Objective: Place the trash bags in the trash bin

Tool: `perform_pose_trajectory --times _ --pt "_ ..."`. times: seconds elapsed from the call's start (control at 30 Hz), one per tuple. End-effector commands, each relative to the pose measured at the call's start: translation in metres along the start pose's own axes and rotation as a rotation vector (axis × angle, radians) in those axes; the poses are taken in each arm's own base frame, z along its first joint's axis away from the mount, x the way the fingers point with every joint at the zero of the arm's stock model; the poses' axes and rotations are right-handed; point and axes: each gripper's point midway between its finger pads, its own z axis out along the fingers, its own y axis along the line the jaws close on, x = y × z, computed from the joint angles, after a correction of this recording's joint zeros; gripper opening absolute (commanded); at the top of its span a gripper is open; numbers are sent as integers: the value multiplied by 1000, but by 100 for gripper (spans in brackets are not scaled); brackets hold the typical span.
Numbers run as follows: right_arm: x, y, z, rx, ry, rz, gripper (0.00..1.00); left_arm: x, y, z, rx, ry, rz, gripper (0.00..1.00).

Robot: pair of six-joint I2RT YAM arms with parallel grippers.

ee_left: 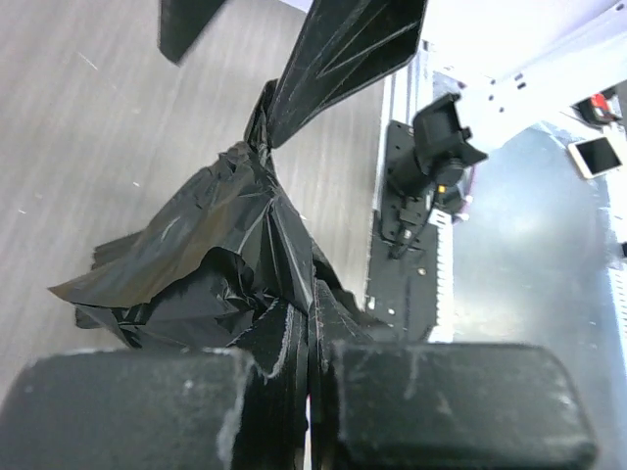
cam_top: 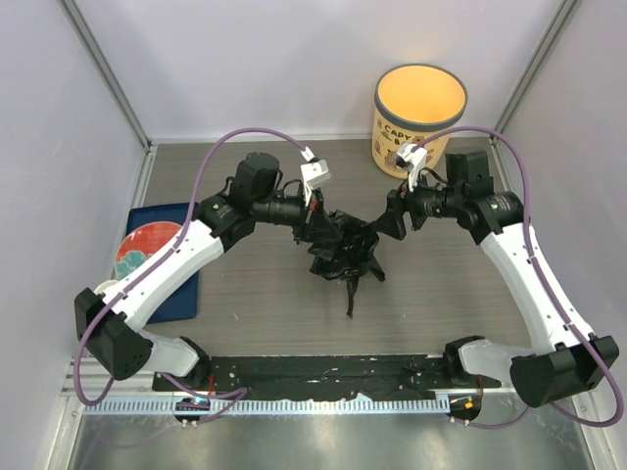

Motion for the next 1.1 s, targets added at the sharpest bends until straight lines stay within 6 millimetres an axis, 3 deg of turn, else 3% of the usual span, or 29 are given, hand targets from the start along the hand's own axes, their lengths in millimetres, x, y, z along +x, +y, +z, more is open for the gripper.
perform_pose_trajectory --times 0.0,0.1,0.27,0.6,0.63,0.73,0.77,0.8,0.83,0.87,0.9,0.93,0.97,1.03,1.07 --pt "-45 13 -25 -3 -152 -297 79 -8 -22 -2 95 25 -128 0" --pt "-53 34 -31 -75 -203 -372 84 -2 -33 0 171 74 -195 0" --pt "-46 59 -16 -195 -197 -443 83 1 -35 4 213 99 -268 0" --pt "-21 70 23 -278 -132 -507 68 -9 -56 0 336 86 -319 0" --pt "-21 70 25 -279 -133 -509 64 -8 -56 0 341 87 -320 0" --pt "-22 72 30 -296 -134 -502 40 -11 -55 -2 344 79 -329 0" --pt "-25 73 29 -300 -141 -500 17 -11 -55 -3 354 84 -413 0" --pt "-24 76 28 -314 -136 -487 7 -15 -49 -4 352 68 -460 0" --pt "-24 82 24 -336 -142 -465 1 -33 -31 -9 337 -20 -428 0" --pt "-21 87 22 -356 -138 -451 1 -34 -22 -12 333 -26 -598 0" --pt "-17 91 19 -369 -132 -425 1 -43 -10 -16 323 -70 -620 0" --pt "-14 97 15 -392 -133 -406 1 -56 21 -26 279 -155 -627 2" --pt "-2 100 15 -411 -102 -374 1 -66 36 -32 250 -190 -671 4" --pt "6 104 14 -428 -73 -307 1 -76 80 -43 154 -254 -827 16" --pt "12 104 14 -434 -53 -275 1 -77 91 -46 131 -272 -860 24"
